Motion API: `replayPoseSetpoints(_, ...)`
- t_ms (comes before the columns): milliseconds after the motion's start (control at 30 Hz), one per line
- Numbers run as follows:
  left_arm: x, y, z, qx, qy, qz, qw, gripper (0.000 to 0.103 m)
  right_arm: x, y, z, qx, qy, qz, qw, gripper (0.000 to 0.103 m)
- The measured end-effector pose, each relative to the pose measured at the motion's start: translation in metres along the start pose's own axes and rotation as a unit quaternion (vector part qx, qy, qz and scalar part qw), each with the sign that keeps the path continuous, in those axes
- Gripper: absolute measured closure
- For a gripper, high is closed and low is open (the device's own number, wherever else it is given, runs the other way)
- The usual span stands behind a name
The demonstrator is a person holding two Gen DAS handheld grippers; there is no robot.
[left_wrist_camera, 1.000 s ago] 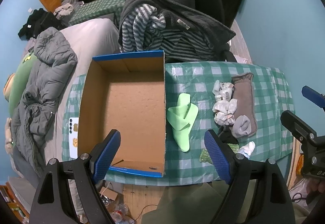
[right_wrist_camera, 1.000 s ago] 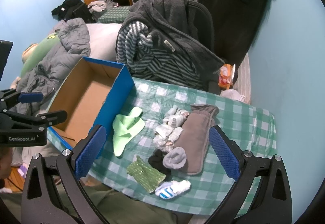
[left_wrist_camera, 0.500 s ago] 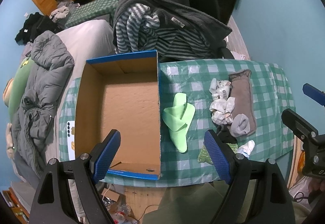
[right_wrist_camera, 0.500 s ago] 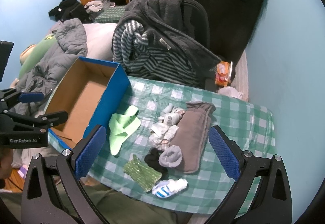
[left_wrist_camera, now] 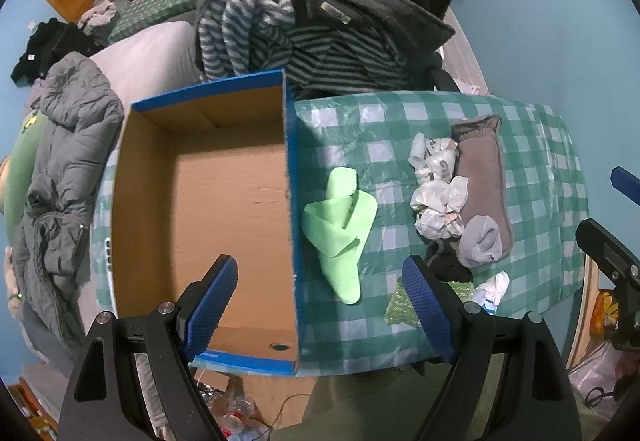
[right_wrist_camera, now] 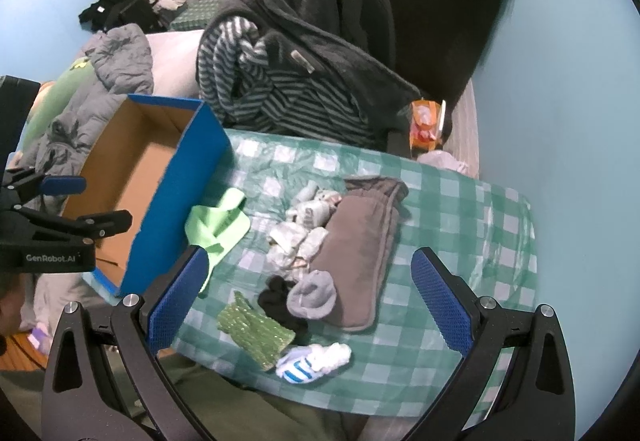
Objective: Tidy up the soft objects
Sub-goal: 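Lower the left tool onto the light green cloth while the right tool grasps the grey sock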
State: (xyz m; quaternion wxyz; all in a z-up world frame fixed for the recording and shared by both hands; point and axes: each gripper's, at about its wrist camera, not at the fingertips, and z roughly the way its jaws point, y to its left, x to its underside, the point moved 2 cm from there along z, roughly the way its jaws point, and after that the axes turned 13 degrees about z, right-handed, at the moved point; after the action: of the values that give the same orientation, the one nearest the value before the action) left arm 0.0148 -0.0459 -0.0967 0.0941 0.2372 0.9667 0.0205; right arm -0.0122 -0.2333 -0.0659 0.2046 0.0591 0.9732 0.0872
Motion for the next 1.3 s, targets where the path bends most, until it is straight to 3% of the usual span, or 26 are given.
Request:
replayPoseSetpoints(833, -0.012, -0.031, 0.077, 0.006, 0.026, 0.032, 0.9991, 0.017, 0.014, -0.029, 0.078, 0.007, 0.067, 0.022, 0.998, 0.002)
replayPoseSetpoints(1067, -0.005, -0.023, 0.098, 0.006, 0.048, 0.015, 0.9987, 0.017, 0.02, -0.029, 0.087, 0.009, 0.078, 0.019, 0.997, 0.002)
replayPoseSetpoints(1300, -0.004, -0.021, 0.101, -0.004, 0.042, 0.021, 0.9989, 0.017, 0.027, -0.029, 0.099, 0.014, 0.093, 0.015, 0.995, 0.002)
